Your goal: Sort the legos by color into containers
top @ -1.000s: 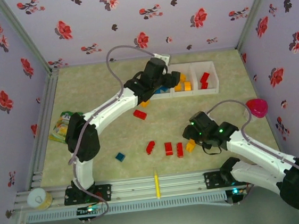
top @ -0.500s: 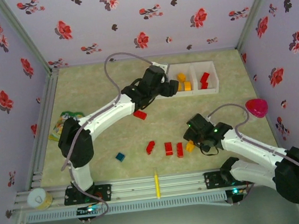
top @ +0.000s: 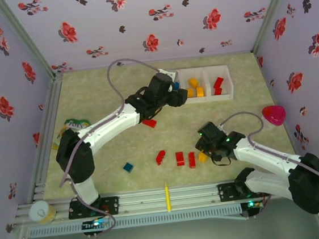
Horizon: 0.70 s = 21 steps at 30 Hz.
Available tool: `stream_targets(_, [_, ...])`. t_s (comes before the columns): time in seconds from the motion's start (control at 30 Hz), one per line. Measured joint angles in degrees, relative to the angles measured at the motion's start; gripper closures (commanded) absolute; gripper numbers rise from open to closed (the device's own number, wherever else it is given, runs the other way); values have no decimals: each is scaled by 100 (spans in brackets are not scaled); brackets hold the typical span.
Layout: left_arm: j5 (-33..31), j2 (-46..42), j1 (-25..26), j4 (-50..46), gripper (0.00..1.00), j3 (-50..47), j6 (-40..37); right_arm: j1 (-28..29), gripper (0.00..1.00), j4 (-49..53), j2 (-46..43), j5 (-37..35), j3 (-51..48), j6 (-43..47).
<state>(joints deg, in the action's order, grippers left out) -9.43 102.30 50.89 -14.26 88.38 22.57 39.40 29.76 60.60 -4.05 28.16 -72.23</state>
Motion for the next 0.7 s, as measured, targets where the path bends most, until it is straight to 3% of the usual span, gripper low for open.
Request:
stream_targets(0.3, [0, -201, 0, -42, 23, -153, 0, 0, 63, -203, 136, 79, -52, 20])
stream_targets(0.53, [-4, -278, 0, -125, 23, -232, 0, -90, 69, -133, 125, 13, 9, 238])
stream_targets(0.7, [-59, -461, 0, -155, 23, -352, 2, -542, 70, 28, 136, -70, 282, 699])
